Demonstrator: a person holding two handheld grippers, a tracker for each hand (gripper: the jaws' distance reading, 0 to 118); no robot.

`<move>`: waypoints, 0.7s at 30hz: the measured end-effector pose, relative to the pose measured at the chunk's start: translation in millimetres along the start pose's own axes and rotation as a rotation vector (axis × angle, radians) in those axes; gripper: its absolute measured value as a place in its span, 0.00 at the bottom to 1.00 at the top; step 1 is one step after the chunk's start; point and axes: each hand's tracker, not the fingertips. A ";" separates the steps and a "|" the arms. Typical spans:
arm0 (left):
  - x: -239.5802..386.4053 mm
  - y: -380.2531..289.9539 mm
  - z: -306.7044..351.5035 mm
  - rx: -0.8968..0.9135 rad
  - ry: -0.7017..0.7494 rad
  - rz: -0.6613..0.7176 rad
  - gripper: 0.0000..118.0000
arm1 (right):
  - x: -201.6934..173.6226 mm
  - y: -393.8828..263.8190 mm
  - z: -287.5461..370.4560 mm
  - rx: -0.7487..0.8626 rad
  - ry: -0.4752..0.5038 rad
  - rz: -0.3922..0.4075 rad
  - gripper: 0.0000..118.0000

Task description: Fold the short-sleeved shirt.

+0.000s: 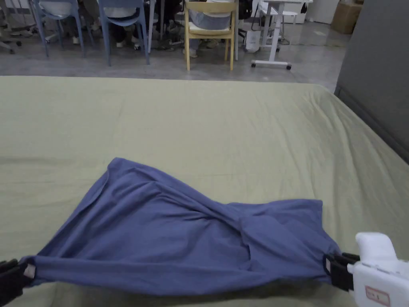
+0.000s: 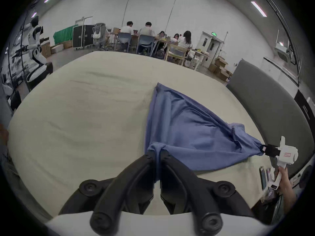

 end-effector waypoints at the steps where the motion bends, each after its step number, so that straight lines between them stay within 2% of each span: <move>1: -1.1 -11.6 6.3 -0.024 0.011 -0.007 0.03 | 0.2 -12.7 9.2 -0.012 -0.009 0.012 0.05; 5: -0.2 -73.3 20.5 -0.140 0.081 -0.061 0.03 | 1.2 -72.1 38.2 -0.103 -0.009 -0.006 0.05; 7: -3.1 -91.8 14.9 -0.197 0.094 -0.042 0.03 | 3.2 -88.8 37.5 -0.143 -0.024 0.003 0.05; 9: -7.4 -99.6 4.8 -0.239 0.088 0.002 0.03 | 4.3 -93.1 33.2 -0.160 0.000 -0.036 0.05; 10: -9.0 -99.1 2.1 -0.254 0.099 0.028 0.08 | 3.1 -89.9 31.9 -0.168 -0.003 -0.041 0.06; 11: -11.0 -98.9 0.4 -0.265 0.115 0.050 0.24 | 1.3 -85.8 31.6 -0.188 -0.027 -0.043 0.20; 12: -13.4 -97.0 3.2 -0.252 0.112 0.067 0.52 | 0.7 -82.2 30.6 -0.207 -0.044 -0.036 0.64; 13: -15.1 -94.6 7.8 -0.223 0.099 0.079 0.60 | 1.8 -79.3 34.0 -0.214 -0.014 -0.036 0.87; 14: -15.7 -88.9 18.2 -0.192 0.084 0.093 0.60 | 1.5 -75.7 42.8 -0.210 0.006 -0.048 0.93; 16: -13.2 -75.9 42.7 -0.155 0.099 0.082 0.60 | 1.0 -64.1 64.7 -0.193 0.049 -0.095 0.92; 19: 2.8 -46.5 100.8 0.002 0.136 0.009 0.60 | -4.2 -37.9 109.8 -0.085 0.034 -0.086 0.91; 20: 11.8 -37.1 124.5 0.078 0.098 -0.005 0.52 | -7.9 -28.4 129.0 -0.022 0.038 -0.061 0.82; 21: 15.2 -34.5 143.3 0.172 0.061 -0.040 0.10 | -11.1 -20.1 142.4 0.026 0.051 -0.035 0.41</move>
